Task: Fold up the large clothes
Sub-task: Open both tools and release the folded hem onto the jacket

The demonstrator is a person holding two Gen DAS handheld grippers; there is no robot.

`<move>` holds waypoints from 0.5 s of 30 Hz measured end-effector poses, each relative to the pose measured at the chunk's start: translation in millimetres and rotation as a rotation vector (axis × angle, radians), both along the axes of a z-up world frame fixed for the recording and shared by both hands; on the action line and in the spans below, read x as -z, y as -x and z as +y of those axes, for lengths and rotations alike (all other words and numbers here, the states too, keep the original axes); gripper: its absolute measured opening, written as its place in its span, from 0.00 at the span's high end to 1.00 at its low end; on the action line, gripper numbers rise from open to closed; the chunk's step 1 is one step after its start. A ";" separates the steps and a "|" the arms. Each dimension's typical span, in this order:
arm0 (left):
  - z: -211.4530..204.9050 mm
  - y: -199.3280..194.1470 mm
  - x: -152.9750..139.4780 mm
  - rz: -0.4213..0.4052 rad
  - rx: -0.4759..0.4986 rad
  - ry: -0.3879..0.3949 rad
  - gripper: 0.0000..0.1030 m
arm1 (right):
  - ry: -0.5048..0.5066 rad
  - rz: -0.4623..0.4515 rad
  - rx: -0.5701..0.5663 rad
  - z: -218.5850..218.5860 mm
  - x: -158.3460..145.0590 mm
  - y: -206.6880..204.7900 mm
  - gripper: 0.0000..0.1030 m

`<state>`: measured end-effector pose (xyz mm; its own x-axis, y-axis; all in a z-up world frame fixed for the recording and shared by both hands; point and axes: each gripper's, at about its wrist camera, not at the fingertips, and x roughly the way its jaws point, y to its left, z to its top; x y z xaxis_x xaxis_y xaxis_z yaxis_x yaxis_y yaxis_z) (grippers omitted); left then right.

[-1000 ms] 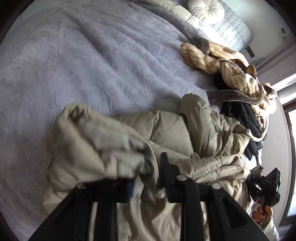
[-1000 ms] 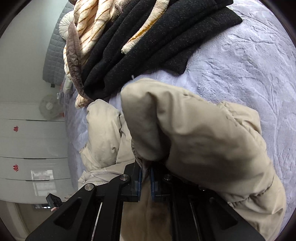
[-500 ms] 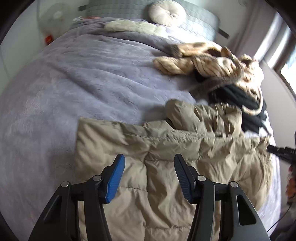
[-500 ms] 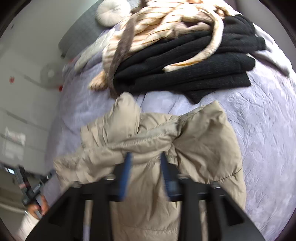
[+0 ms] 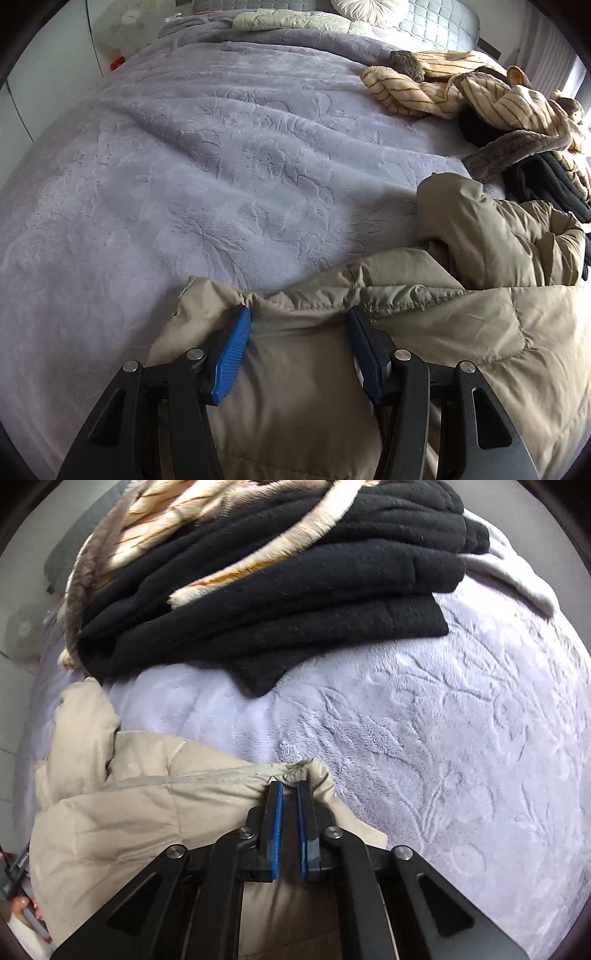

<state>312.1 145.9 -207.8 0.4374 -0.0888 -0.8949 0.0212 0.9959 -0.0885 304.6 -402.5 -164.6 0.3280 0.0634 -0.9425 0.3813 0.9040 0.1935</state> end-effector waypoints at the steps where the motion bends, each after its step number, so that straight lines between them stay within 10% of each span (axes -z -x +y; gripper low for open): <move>1: -0.1 -1.7 3.5 -0.001 -0.005 0.006 0.44 | 0.000 -0.003 0.004 -2.7 4.4 -0.6 0.95; 15: 33.0 7.3 -39.3 0.016 -0.124 -0.001 0.44 | 0.047 -0.026 0.015 -12.4 -53.2 7.1 0.90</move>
<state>304.7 178.9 -168.5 0.4307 -0.0343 -0.9018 -0.1034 0.9908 -0.0871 297.5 -414.9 -111.4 0.3526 0.0144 -0.9357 0.3905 0.9064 0.1612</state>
